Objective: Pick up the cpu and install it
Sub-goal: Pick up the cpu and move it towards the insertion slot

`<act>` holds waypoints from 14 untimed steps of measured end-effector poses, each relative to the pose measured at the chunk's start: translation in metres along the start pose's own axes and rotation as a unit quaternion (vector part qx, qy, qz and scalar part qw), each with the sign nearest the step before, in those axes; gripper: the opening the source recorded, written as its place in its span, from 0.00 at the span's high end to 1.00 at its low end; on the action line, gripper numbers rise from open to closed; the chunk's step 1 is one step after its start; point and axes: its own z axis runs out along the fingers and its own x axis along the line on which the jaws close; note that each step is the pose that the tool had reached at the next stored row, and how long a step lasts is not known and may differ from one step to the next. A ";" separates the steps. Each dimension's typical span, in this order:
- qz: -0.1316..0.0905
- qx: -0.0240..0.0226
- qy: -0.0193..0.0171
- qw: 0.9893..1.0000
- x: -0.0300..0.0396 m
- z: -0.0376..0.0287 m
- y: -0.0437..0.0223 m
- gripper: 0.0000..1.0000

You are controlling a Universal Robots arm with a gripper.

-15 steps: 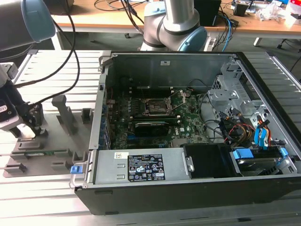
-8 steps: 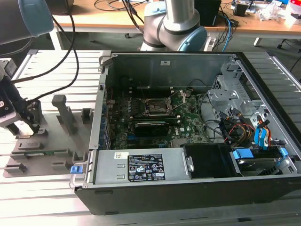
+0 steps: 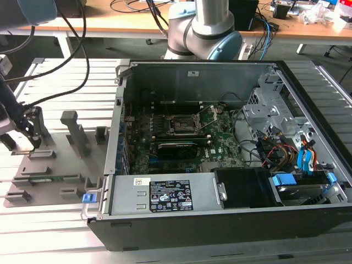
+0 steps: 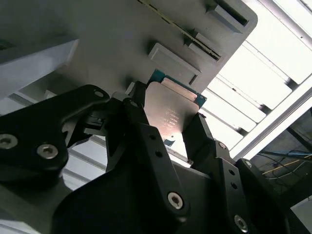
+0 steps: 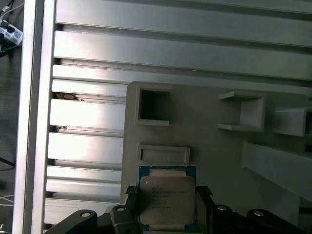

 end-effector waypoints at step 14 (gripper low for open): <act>0.000 0.000 0.000 1.000 -0.0009 -0.0317 -0.0006 0.45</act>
